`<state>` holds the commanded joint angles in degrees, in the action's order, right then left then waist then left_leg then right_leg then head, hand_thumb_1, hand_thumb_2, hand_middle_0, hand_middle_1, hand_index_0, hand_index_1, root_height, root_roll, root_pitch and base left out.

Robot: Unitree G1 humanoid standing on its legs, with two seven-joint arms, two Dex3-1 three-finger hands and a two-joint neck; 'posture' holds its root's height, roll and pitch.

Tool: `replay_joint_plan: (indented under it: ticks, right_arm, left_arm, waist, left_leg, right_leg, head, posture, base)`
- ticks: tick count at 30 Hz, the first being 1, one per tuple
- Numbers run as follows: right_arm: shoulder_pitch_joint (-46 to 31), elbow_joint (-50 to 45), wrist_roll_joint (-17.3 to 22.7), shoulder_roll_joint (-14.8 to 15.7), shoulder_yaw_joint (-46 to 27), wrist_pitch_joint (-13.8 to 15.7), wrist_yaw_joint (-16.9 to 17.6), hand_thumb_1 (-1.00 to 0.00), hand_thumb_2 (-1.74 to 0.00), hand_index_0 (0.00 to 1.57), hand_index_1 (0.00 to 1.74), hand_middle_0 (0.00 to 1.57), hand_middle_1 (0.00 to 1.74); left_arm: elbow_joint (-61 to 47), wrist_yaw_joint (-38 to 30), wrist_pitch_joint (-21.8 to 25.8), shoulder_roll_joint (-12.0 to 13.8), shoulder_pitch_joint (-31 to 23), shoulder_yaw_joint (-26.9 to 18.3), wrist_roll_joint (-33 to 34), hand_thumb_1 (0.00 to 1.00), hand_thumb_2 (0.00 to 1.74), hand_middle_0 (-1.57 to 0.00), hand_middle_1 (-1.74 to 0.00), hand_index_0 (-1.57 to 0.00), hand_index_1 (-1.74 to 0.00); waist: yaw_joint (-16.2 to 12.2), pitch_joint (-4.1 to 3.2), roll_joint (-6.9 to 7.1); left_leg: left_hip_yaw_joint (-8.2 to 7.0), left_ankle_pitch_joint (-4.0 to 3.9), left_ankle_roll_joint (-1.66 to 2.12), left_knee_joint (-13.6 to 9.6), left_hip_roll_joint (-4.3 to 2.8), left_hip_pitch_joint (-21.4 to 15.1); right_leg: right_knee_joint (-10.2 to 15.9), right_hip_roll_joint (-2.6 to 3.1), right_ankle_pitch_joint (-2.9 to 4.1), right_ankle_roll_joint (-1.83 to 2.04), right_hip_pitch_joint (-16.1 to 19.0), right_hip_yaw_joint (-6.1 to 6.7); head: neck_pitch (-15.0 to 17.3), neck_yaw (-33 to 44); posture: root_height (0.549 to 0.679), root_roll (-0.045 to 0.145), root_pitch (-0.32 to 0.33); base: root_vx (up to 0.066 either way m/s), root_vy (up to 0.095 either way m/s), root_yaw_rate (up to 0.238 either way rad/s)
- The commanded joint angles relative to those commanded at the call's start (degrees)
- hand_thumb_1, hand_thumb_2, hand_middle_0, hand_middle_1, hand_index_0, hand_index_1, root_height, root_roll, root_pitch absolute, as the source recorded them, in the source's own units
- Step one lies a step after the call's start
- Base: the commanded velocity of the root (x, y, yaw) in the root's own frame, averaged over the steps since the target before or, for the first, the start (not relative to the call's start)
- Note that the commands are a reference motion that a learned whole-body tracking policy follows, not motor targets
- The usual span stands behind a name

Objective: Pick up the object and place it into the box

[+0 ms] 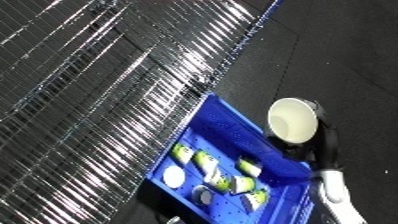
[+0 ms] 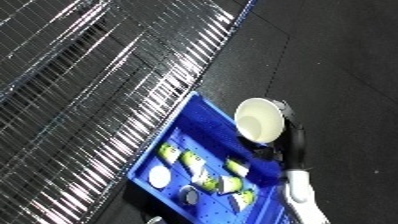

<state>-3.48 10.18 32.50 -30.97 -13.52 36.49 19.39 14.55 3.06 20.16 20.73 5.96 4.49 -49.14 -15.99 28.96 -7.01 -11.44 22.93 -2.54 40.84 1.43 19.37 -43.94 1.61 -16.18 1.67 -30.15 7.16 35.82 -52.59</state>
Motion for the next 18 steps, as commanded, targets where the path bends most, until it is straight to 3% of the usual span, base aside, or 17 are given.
replay_joint_plan:
  ticks: [5,18]
  right_arm:
    - [0.74,2.02,1.39,-0.57,0.36,0.79,-0.92,0.0,0.0,0.0,0.0,0.0,0.0]
    - [0.57,1.14,1.11,0.43,1.23,0.21,-1.13,0.0,0.0,0.0,0.0,0.0,0.0]
  left_arm:
    - [0.54,0.17,0.65,-0.31,0.35,0.66,-0.34,1.0,1.74,-1.57,-1.74,-1.57,-1.74]
    - [1.24,-0.18,0.97,-0.87,0.92,1.17,-0.58,1.0,1.74,-1.57,-1.74,-1.57,-1.74]
  waist:
    - [0.07,0.19,-0.44]
    - [0.07,0.43,-0.65]
  left_leg:
    - [0.01,-0.11,0.14,-0.16,0.3,-0.12]
    - [0.3,-0.44,0.32,0.1,0.44,0.27]
  right_leg:
    - [0.26,-0.11,0.26,0.06,0.01,0.14]
    - [-0.72,-0.05,0.0,-0.02,-0.57,0.17]
  head:
    - [-0.48,-0.3]
    - [0.03,1.23]
  posture:
    - [0.638,0.096,0.056]
    - [0.636,0.1,0.056]
  base:
    - [-0.018,0.018,-0.009]
    - [-0.006,-0.007,0.013]
